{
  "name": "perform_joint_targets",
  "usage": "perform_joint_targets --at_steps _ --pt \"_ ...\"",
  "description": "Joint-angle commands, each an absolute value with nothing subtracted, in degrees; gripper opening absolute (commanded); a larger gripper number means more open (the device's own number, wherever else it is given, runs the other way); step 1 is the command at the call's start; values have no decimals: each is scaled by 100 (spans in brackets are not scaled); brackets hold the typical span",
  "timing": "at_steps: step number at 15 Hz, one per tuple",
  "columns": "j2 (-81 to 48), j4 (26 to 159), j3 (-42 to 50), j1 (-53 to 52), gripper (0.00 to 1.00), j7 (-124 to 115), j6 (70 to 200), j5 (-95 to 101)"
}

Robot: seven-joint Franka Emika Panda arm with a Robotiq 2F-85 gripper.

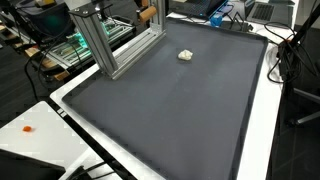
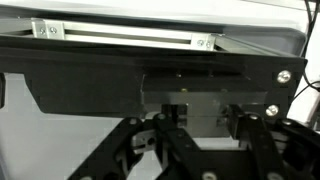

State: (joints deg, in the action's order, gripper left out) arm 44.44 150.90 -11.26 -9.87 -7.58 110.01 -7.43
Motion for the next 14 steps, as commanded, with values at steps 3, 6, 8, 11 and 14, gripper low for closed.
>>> perform_joint_targets --at_steps 3,6,8,11,14 --pt "3815 14628 -1148 -1005 28 -533 11479 -628" --pt "3420 14374 -1157 -998 28 -420 11829 -461" --pt "3129 14208 -1150 -1023 28 -353 12075 -447" --pt "2718 14019 -1138 -1033 28 -237 12437 -423" --pt "2324 13954 -1133 -994 28 -133 12914 -312"
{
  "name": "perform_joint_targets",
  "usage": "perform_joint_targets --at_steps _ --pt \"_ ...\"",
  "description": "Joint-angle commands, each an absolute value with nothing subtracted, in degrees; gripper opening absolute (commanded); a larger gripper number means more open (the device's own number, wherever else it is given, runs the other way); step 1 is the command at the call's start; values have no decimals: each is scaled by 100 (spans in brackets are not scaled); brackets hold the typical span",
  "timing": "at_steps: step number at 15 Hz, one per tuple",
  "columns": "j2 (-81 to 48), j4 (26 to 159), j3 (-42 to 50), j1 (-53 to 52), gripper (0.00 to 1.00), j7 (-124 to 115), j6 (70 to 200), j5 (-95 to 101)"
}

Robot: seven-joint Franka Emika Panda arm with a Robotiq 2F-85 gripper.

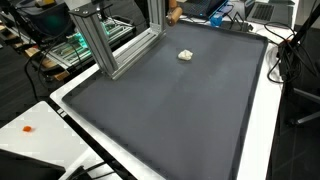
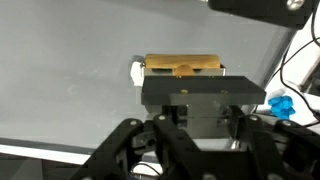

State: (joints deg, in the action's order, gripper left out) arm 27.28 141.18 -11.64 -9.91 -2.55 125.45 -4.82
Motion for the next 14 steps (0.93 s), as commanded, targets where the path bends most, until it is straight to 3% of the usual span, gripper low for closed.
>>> perform_joint_targets --at_steps 1,7,14 --pt "2206 13952 -1135 -968 28 -113 13084 -229" --pt "1408 13926 -1075 -752 28 -285 14020 237" --pt "634 13668 -922 -489 28 -685 14224 631"
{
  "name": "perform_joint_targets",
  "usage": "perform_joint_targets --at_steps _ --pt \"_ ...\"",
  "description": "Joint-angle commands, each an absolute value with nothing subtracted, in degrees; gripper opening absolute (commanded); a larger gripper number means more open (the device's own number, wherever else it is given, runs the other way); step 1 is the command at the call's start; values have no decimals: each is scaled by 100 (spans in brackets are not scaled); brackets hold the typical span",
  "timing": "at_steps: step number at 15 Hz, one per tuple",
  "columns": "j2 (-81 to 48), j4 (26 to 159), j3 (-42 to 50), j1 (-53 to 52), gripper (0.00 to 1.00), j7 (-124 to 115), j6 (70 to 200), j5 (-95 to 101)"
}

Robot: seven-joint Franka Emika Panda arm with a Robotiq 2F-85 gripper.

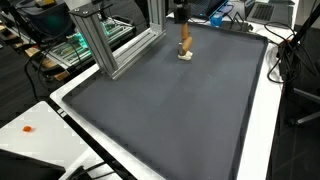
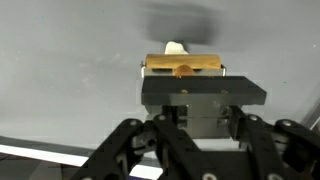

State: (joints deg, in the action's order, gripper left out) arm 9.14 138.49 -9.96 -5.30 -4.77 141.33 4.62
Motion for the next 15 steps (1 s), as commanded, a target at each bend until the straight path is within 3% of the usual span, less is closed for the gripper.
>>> perform_joint_targets --at_steps 1,8,15 --pt "543 13632 -898 -482 28 -722 14228 618" --pt "90 13479 -774 -500 28 -894 14454 604" --pt "205 13321 -734 -523 28 -977 13332 536"
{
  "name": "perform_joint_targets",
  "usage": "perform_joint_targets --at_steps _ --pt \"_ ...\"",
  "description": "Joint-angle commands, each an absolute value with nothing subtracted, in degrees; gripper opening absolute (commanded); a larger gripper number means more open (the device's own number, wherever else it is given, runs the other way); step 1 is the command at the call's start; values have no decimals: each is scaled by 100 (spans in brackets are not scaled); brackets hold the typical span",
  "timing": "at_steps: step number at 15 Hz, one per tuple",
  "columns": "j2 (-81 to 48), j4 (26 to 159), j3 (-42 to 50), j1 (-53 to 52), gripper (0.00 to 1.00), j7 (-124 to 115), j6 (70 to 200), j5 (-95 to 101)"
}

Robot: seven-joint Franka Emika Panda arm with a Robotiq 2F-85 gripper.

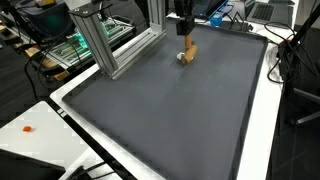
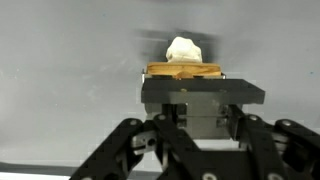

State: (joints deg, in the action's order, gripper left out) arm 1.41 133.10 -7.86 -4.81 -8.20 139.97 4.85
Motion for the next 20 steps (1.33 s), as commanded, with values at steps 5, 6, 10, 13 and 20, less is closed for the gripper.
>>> perform_joint_targets --at_steps 5,6,10,13,20 --pt "232 13256 -754 -562 28 -1069 12870 387" --pt "225 13272 -755 -568 28 -1058 12839 362" --pt "244 13372 -757 -576 28 -1073 13098 332" --pt "271 13403 -752 -574 28 -1087 12931 233" --pt "376 13506 -752 -546 28 -1731 13154 284"
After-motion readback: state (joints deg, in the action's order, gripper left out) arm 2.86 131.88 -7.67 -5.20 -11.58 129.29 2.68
